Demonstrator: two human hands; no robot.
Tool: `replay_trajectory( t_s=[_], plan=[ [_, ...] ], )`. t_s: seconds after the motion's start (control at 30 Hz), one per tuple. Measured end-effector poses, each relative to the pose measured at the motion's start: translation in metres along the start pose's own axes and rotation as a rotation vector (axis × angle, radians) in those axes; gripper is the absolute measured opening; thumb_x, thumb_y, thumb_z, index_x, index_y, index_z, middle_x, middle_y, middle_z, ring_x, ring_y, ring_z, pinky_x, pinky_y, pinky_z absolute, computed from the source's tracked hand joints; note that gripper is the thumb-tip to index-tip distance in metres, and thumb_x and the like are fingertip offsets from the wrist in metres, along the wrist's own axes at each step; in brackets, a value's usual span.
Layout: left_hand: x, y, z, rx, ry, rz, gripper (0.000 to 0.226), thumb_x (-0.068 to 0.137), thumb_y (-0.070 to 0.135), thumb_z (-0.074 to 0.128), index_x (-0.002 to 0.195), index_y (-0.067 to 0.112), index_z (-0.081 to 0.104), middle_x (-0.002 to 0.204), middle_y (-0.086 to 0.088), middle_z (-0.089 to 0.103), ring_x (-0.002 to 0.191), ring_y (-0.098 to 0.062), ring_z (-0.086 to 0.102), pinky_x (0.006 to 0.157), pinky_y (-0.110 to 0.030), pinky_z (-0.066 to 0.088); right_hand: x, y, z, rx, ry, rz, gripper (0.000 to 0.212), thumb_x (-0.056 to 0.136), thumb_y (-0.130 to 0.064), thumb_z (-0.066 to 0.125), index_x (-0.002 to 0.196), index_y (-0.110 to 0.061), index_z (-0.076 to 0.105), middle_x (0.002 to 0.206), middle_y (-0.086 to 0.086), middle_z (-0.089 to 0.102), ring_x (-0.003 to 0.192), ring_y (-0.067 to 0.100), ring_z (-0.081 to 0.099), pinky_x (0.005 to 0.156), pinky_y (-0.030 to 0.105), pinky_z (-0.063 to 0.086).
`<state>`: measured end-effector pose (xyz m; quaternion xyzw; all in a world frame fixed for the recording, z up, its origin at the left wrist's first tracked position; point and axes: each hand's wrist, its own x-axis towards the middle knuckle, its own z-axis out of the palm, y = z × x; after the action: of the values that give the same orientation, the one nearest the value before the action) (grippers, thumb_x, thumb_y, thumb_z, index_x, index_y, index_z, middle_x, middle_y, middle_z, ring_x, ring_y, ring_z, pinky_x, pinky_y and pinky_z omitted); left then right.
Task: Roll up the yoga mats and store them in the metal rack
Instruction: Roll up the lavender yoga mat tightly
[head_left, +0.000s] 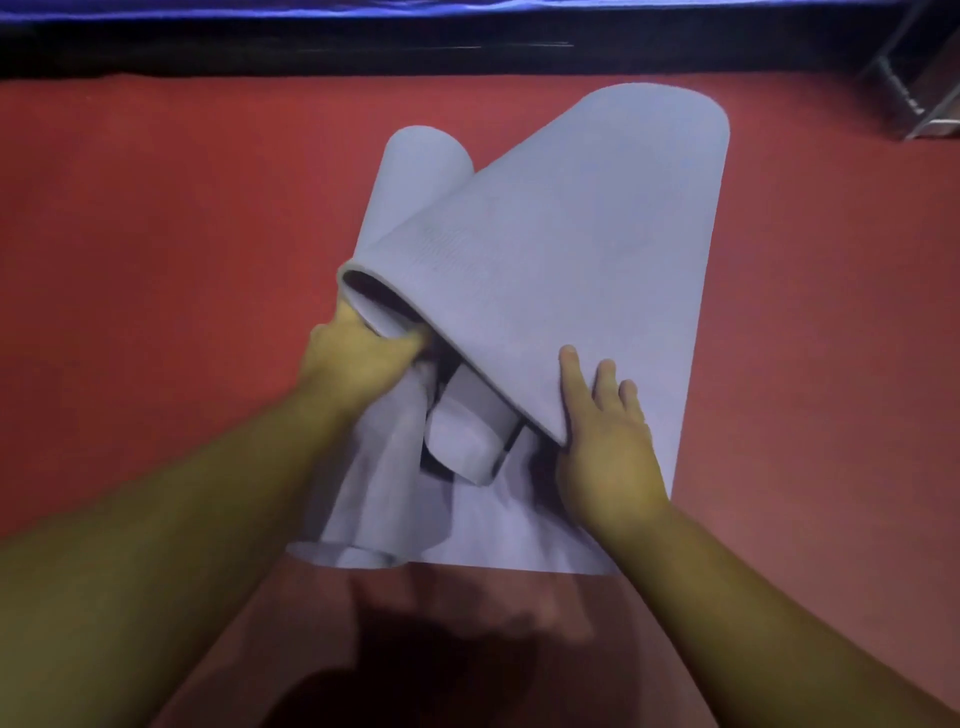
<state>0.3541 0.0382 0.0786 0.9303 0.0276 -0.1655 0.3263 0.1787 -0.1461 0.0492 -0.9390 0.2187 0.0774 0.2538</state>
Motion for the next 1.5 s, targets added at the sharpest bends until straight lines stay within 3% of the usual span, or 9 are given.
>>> replay_trajectory(
  t_s=[0.23,0.57,0.73,0.87,0.97,1.13,1.23,1.33,1.5],
  plan=[
    [0.028,-0.029,-0.004,-0.155,-0.132,-0.084,0.037,0.088,0.037,0.075,0.121,0.024,0.063,0.111,-0.003,0.072,0.084,-0.014,0.071,0.070,-0.025,0.057,-0.010,-0.016,-0.007,0.089,-0.007,-0.133,0.094,0.085,0.006,0.035,0.159,-0.037,-0.005,0.167,0.009,-0.005,0.152,0.044,-0.001,0.118,0.056,0.024],
    [-0.028,-0.031,-0.028,-0.610,0.217,-0.130,0.027,0.087,0.011,0.076,0.113,0.012,0.069,0.108,-0.008,0.073,0.089,-0.022,0.069,0.085,-0.036,0.056,0.001,-0.063,-0.065,0.346,0.320,-0.306,0.090,0.071,0.013,0.037,0.153,-0.024,0.040,0.160,0.015,0.034,0.148,0.029,0.033,0.121,0.020,0.014],
    [-0.095,-0.026,0.013,-1.071,0.502,-0.253,0.034,0.090,0.017,0.074,0.122,0.009,0.067,0.109,-0.012,0.075,0.095,-0.029,0.074,0.086,-0.048,0.061,0.001,-0.072,-0.088,0.409,0.587,-0.572,0.091,0.053,0.015,0.035,0.136,-0.011,0.063,0.144,0.016,0.055,0.137,0.029,0.051,0.118,0.036,0.034],
    [-0.148,-0.023,0.082,-1.232,0.575,-0.317,0.051,0.083,0.026,0.076,0.131,0.016,0.062,0.123,-0.009,0.071,0.112,-0.032,0.069,0.097,-0.056,0.054,-0.003,-0.035,-0.079,0.416,0.752,-0.298,0.070,0.074,0.001,0.046,0.140,-0.018,0.059,0.144,0.017,0.049,0.134,0.031,0.048,0.116,0.033,0.034],
    [-0.183,-0.019,0.124,-1.356,0.497,-0.363,0.048,0.091,0.004,0.070,0.133,0.026,0.059,0.124,0.002,0.071,0.112,-0.020,0.069,0.092,-0.039,0.058,-0.018,-0.004,-0.059,0.439,0.508,-0.050,0.051,0.095,-0.025,0.056,0.146,-0.021,0.052,0.147,0.007,0.051,0.129,0.021,0.052,0.109,0.019,0.031],
    [-0.203,-0.023,0.153,-1.229,0.481,-0.452,0.062,0.087,0.003,0.075,0.141,0.016,0.047,0.121,0.001,0.068,0.098,-0.005,0.069,0.086,-0.022,0.054,-0.056,0.000,-0.025,0.489,-0.052,0.042,0.044,0.097,-0.048,0.052,0.134,-0.026,0.062,0.122,-0.015,0.068,0.105,-0.007,0.059,0.096,0.010,0.041],
    [-0.204,-0.036,0.163,-1.122,0.271,-0.395,0.068,0.078,0.009,0.082,0.132,0.018,0.041,0.116,-0.006,0.070,0.093,-0.009,0.072,0.084,-0.029,0.059,-0.073,-0.006,-0.008,0.412,-0.133,0.005,0.035,0.098,-0.033,0.053,0.133,-0.034,0.058,0.111,-0.024,0.065,0.094,-0.011,0.056,0.077,-0.002,0.038],
    [-0.203,-0.059,0.164,-0.990,0.025,-0.312,0.073,0.082,0.003,0.077,0.134,0.031,0.033,0.107,-0.008,0.067,0.084,-0.014,0.069,0.083,-0.022,0.057,-0.076,-0.013,-0.003,0.453,-0.043,0.075,0.036,0.095,-0.031,0.059,0.130,-0.030,0.062,0.106,-0.011,0.073,0.102,0.008,0.066,0.094,0.023,0.050],
    [-0.157,-0.066,0.100,-0.301,0.431,0.083,0.087,0.075,0.020,0.074,0.153,0.025,0.036,0.158,-0.020,0.029,0.144,-0.028,0.032,0.119,-0.037,0.027,-0.063,-0.045,-0.037,1.108,0.062,0.051,0.076,0.094,0.003,0.056,0.153,-0.040,0.033,0.149,-0.017,0.044,0.131,0.002,0.050,0.105,0.031,0.048]
  ],
)
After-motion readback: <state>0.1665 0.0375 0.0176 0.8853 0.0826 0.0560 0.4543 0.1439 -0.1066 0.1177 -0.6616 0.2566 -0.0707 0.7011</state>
